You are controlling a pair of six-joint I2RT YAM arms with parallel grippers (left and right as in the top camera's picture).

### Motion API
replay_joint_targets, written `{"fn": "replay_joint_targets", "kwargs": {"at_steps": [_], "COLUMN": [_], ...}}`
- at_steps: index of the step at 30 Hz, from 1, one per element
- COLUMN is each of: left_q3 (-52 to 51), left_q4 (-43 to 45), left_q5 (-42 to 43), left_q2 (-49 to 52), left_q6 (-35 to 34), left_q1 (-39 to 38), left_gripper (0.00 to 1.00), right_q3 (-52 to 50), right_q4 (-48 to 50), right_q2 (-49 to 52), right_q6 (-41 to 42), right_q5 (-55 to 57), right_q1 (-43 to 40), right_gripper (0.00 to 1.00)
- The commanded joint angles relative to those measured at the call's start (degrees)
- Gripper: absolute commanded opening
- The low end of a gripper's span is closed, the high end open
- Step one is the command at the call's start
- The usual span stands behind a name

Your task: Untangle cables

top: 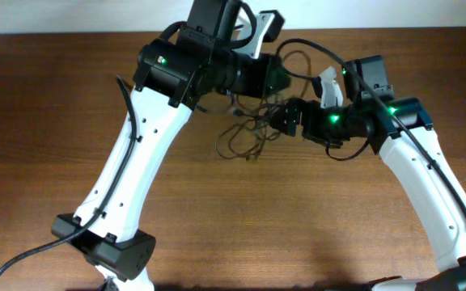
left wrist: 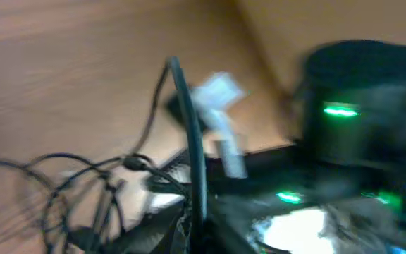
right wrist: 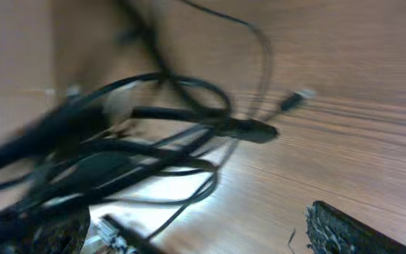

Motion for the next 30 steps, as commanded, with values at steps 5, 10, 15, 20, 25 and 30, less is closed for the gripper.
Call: {"fn": "replay_joint_targets", "kwargs": {"at_steps": [5, 10, 15, 20, 25, 30], "left_q3": [0.39, 0.39, 0.39, 0.39, 0.37, 0.39], "left_q4": [2.34, 2.16, 0.35, -8.11, -10.60, -8.83], "left_q5": [30.95, 35.43, 27.12, 10.25, 2.95, 18.97], "left_q2": [-0.61, -0.61, -0.61, -0.61, -0.61, -0.61], "left_q6": [-0.59, -0.61, -0.59, -0.59, -0.31, 0.22], "left_q1": [3.13, 7.32, 12.28, 14.91, 14.71, 14.71], "left_gripper": [0.00, 0.00, 0.00, 0.00, 0.00, 0.00], "right_q3": [-0.24, -0.24, -0.24, -0.24, -0.24, -0.24], "right_q4": [-4.13, -6.58, -8.52, -8.90, -7.63, -4.17], "right_q2": [0.09, 0.09, 0.09, 0.09, 0.09, 0.09], "right_q6": [7.50, 10.69, 11.32, 11.28, 9.84, 7.61], "right_q5": [19.69, 26.29, 28.74, 28.24, 22.86, 16.52], "right_q1": [0.22, 0.22, 0.17, 0.24, 0.24, 0.24], "right_gripper": [0.98, 0.98, 0.98, 0.99, 0.98, 0.98]}}
